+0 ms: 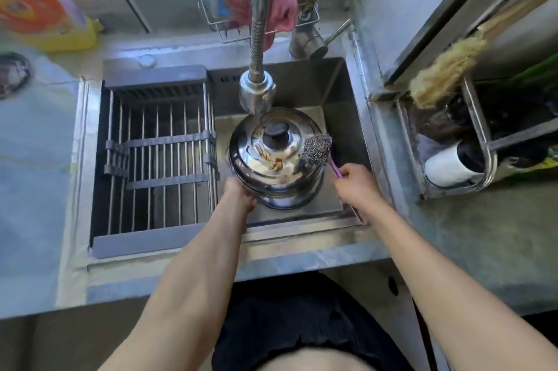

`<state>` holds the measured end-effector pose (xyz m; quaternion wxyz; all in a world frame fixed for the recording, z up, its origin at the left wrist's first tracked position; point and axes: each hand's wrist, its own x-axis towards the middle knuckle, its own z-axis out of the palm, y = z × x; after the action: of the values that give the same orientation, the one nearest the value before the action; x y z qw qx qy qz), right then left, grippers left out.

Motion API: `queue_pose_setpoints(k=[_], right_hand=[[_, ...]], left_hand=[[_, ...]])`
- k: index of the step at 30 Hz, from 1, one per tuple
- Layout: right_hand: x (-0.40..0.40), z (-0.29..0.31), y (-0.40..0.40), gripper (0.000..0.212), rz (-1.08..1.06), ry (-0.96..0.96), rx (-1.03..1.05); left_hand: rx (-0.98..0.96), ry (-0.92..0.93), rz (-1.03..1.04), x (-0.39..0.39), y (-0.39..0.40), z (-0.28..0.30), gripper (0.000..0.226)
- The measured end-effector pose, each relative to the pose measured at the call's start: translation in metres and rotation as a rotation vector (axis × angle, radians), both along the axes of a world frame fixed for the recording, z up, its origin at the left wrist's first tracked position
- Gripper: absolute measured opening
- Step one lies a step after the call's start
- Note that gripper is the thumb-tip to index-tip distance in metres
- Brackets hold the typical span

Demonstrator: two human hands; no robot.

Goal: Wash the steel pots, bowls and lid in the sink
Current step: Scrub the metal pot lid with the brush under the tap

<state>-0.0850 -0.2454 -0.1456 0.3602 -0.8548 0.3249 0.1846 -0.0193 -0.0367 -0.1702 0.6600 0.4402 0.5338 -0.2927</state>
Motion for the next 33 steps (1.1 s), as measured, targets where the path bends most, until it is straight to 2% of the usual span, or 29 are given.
queue_pose_setpoints(k=[5,9,12,14,17,23,28,30,33], right_hand=[[-0.007,-0.004,0.004,0.013,-0.061,0.009,0.060],[-0.010,0.001,0.004,0.010,-0.118,-0.024,0.094],[-0.016,0.011,-0.003,0.010,-0.166,-0.032,0.123],[-0.020,0.019,-0.008,0.009,-0.209,-0.034,0.148],[-0.024,0.036,-0.017,0.008,-0.255,-0.078,0.156],[-0.023,0.052,-0.028,0.017,-0.317,-0.235,0.150],[-0.009,0.057,-0.024,0.042,-0.312,-0.326,0.169],[0.002,0.057,-0.020,0.044,-0.285,-0.338,0.120],[0.022,0.064,-0.010,0.044,-0.200,-0.277,-0.089]], left_hand=[[0.027,-0.082,0.149,0.011,0.002,-0.017,0.053],[0.040,-0.079,0.131,0.020,0.001,-0.022,0.040],[0.052,-0.057,0.067,0.030,-0.002,-0.056,0.032],[0.075,-0.075,0.100,0.034,-0.006,-0.077,0.032],[0.060,-0.147,0.165,0.026,-0.025,-0.035,0.032],[0.161,-0.287,0.127,0.027,-0.032,0.024,0.030],[0.177,-0.489,0.085,0.013,-0.001,0.068,0.032],[0.172,-0.528,0.099,0.012,0.016,0.077,0.030],[0.190,-0.522,0.116,0.015,0.033,0.090,0.033]])
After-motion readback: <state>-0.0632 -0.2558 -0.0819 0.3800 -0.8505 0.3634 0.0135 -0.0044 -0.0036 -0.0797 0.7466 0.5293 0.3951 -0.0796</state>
